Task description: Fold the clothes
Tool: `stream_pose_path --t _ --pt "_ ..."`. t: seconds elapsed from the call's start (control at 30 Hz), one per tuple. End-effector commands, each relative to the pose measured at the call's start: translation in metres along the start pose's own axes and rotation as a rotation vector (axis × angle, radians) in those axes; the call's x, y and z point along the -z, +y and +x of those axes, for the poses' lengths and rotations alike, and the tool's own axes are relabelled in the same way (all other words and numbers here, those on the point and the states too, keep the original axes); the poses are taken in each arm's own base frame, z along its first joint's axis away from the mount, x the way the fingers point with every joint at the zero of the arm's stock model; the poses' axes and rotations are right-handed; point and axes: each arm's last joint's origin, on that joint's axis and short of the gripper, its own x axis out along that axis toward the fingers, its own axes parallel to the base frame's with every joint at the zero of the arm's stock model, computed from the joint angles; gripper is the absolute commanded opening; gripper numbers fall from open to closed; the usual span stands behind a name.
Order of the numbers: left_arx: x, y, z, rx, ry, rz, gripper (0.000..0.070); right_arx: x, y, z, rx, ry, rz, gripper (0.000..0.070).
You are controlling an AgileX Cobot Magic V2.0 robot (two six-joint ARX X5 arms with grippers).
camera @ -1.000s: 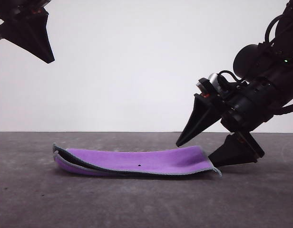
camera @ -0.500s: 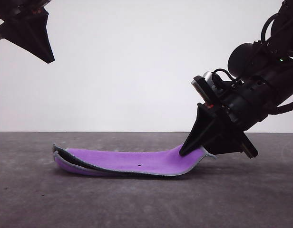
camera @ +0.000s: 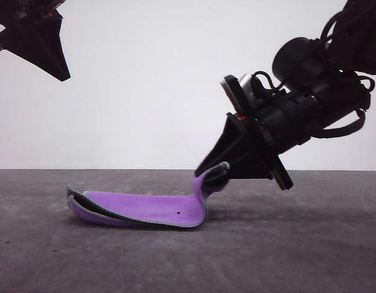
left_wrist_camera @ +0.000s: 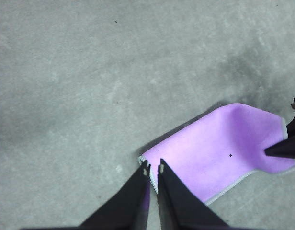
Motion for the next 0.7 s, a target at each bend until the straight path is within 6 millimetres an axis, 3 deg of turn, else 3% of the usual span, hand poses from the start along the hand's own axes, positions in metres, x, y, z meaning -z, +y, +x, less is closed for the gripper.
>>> stream_pose_path --t 0.0,0.4,0.67 --pt "-0.004 0.002 0.001 -0.003 -0.009 0.017 0.0012 -0.006 0.004 0.007 -0.015 0.000 0.003 0.0033" --pt "-0.005 0.002 0.001 -0.004 -0.015 0.019 0.0012 -0.017 0.027 0.027 -0.001 -0.012 -0.053 0.0007" --pt "-0.005 0.002 0.001 -0.004 -0.015 0.018 0.0015 -0.020 0.031 0.059 -0.034 0.055 -0.057 0.0007"
